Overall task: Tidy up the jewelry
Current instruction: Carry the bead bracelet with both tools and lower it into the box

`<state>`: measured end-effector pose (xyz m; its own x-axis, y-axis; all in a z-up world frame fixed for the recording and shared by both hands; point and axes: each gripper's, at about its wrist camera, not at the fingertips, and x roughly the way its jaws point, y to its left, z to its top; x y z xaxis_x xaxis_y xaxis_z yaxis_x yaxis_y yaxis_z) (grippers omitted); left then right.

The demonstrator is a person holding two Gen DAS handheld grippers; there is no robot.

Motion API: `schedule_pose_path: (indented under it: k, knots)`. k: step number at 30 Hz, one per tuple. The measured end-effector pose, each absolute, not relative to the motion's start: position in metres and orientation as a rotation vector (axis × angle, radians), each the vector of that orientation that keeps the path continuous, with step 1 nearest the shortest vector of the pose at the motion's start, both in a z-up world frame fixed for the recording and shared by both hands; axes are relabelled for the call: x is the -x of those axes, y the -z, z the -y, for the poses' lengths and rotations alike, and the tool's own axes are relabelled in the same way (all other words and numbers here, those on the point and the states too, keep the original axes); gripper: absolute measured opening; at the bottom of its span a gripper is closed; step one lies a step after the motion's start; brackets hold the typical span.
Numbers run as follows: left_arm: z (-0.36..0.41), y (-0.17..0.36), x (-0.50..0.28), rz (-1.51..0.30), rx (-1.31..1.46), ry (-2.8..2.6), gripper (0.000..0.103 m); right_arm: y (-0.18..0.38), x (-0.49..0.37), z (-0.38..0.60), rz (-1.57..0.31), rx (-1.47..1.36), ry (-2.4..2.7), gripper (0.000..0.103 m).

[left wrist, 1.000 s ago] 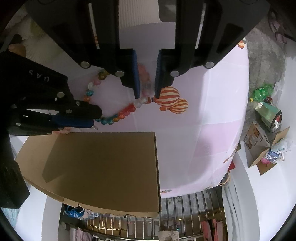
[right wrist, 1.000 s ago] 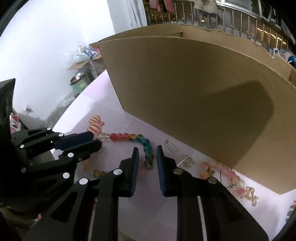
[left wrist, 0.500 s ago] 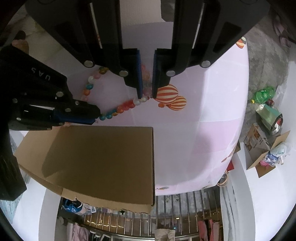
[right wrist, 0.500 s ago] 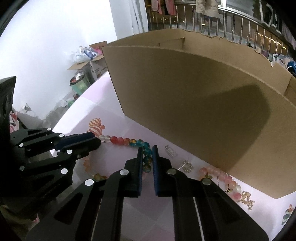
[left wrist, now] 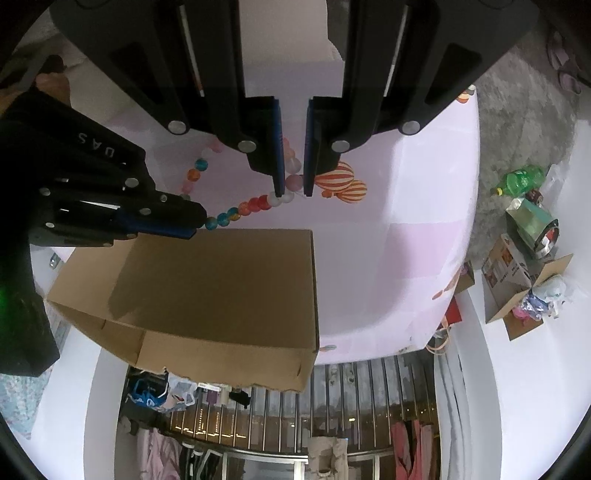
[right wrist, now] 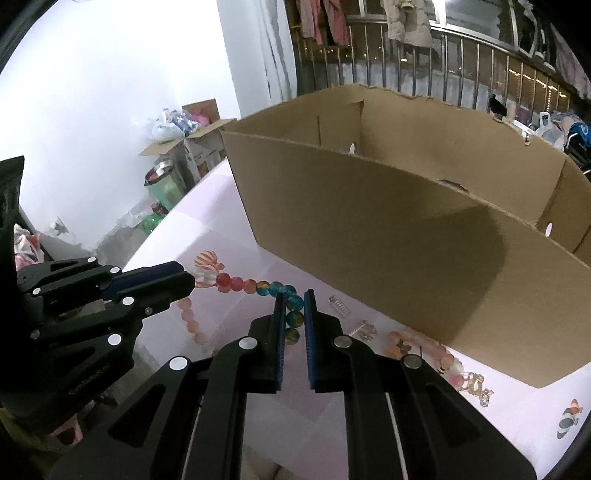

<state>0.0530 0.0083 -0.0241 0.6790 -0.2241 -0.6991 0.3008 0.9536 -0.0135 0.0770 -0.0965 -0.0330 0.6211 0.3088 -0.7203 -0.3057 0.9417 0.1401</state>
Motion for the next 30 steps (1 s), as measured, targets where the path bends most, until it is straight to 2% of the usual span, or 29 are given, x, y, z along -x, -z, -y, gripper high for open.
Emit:
schedule_pose_path:
  k: [18,24,30]
  knots:
    - [0.003,-0.033,-0.015,-0.614,-0.116,0.301,0.009,-0.011,-0.048,0.114,-0.693,-0.04,-0.349,0.01]
    - [0.011,-0.077,-0.012,-0.518,-0.116,0.353,0.009,-0.045,-0.044,0.122,-0.596,-0.036,-0.361,0.01]
    - [0.024,-0.128,-0.044,-0.442,-0.092,0.444,0.009,-0.084,-0.072,0.137,-0.515,-0.036,-0.364,0.01]
